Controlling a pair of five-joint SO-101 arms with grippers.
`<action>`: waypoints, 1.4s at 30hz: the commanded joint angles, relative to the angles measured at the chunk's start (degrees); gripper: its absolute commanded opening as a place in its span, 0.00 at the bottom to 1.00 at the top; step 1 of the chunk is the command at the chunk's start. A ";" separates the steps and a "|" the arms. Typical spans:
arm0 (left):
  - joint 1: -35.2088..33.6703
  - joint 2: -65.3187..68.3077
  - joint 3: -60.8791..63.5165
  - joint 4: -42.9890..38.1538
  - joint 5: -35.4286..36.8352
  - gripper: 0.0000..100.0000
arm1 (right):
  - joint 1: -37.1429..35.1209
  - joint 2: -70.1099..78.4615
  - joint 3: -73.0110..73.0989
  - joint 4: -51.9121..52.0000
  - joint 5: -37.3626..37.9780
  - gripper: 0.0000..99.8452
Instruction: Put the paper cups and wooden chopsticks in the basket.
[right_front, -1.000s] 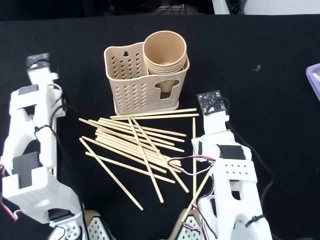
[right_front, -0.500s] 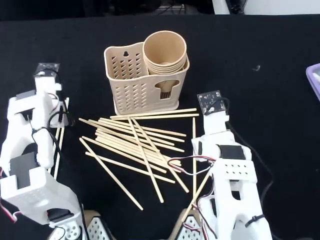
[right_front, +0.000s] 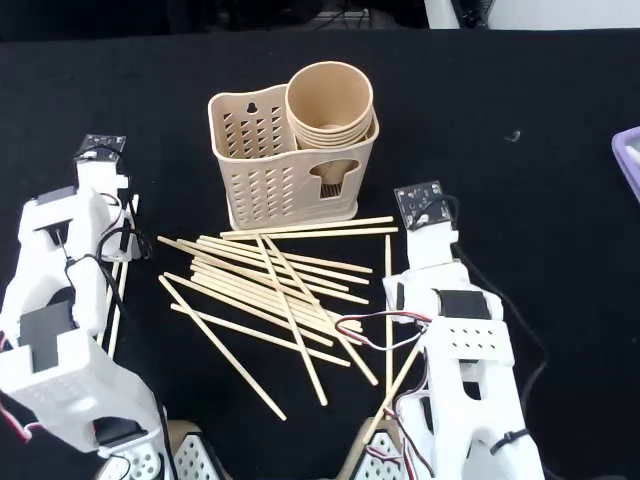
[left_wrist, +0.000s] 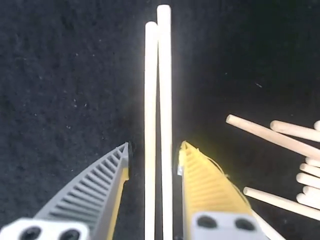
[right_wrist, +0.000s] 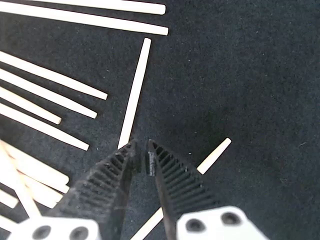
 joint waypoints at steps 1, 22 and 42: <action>-0.40 4.84 -6.11 4.40 0.00 0.04 | -0.70 -1.36 -0.13 -1.14 0.00 0.04; -5.58 -25.49 -7.96 15.12 8.97 0.03 | -0.70 -1.27 -0.13 -1.23 0.09 0.04; 21.23 -62.42 -13.41 -11.34 43.69 0.03 | -0.70 -1.54 1.63 -3.60 0.00 0.04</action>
